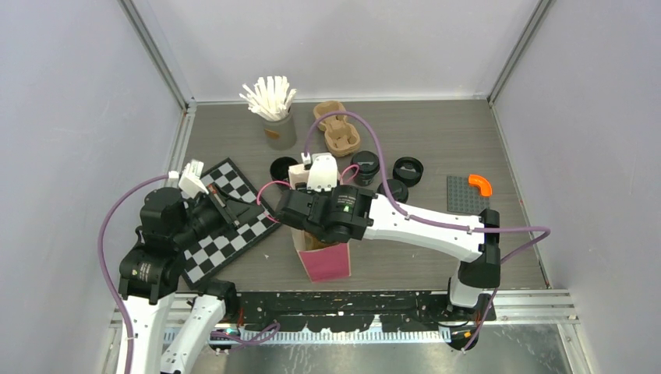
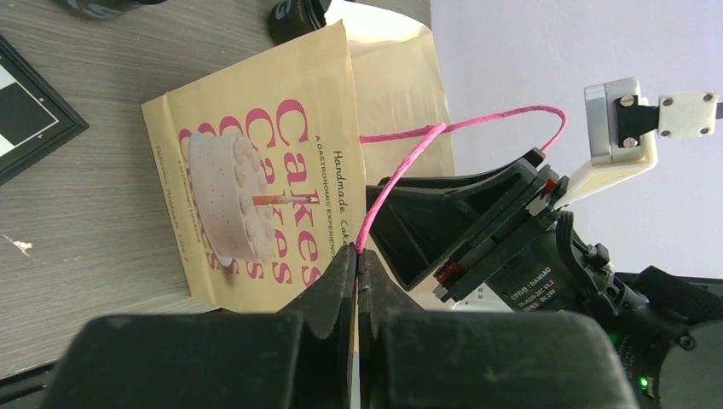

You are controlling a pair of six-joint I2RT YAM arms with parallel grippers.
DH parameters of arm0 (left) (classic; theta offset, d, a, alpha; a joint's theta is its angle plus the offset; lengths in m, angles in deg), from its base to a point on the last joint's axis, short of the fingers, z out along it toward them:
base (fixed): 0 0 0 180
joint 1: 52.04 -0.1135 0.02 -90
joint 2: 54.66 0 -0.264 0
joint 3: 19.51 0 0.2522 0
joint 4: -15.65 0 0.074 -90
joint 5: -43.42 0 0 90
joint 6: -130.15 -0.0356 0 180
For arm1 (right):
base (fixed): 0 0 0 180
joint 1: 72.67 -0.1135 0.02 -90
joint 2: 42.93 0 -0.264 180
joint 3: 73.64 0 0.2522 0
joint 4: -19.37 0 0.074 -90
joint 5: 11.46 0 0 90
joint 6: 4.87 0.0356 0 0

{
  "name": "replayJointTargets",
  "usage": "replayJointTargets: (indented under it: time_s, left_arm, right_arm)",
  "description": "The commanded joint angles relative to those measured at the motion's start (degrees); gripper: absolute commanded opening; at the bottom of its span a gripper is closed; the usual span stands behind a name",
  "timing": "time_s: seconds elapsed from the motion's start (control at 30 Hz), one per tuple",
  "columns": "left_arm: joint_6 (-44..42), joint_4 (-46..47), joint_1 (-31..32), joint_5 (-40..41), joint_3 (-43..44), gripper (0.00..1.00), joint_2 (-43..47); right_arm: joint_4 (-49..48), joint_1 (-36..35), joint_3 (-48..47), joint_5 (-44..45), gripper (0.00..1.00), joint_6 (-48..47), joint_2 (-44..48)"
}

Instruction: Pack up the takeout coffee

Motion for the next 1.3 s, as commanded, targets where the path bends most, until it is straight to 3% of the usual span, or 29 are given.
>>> replayJointTargets:
  time_s: [0.0,0.27,0.33,0.4,0.53,0.67,0.8,0.93,1.1,1.27]
  left_arm:
    - [0.1,2.0,-0.2,-1.5,-0.2,0.0,0.6]
    - [0.7,3.6,-0.2,-2.8,0.1,0.08,0.6]
    - [0.9,4.3,-0.2,-4.5,0.6,0.17,0.4]
    - [-1.5,2.2,-0.2,-5.5,2.3,0.33,-0.2]
    - [-11.7,-10.5,-0.2,-0.2,12.2,0.6,-3.0]
    - [-21.0,-15.3,-0.2,3.4,21.4,0.72,-8.4]
    - [-23.6,-13.6,-0.2,-1.3,29.9,0.72,-18.6]
    - [-24.2,-6.9,-0.2,-5.8,32.1,0.68,-24.8]
    - [-28.6,0.6,1.4,-5.3,29.3,0.63,-29.4]
    - [-39.2,4.7,10.3,0.6,29.1,0.61,-34.1]
  right_arm:
    - [-1.1,-0.1,-4.5,1.1,0.52,-2.1,2.2]
    - [-14.3,-0.1,-4.9,-16.5,0.53,-8.9,9.7]
    - [-17.3,-0.1,-3.3,-19.4,0.58,-8.7,12.6]
    - [-18.6,-0.1,-1.6,-20.8,0.61,-8.4,15.1]
    - [-19.6,-0.1,-0.6,-23.9,0.65,-9.9,18.9]
    - [-18.9,-0.2,-0.5,-29.3,0.65,-16.6,21.6]
    - [-20.4,-0.1,3.4,-30.9,0.65,-21.6,26.9]
    - [-21.6,-0.2,6.8,-30.5,0.7,-25.8,33.1]
    - [-24.0,-0.2,15.2,-25.2,0.72,-27.9,42.5]
    - [-26.0,-0.1,21.2,-21.2,0.72,-29.4,51.2]
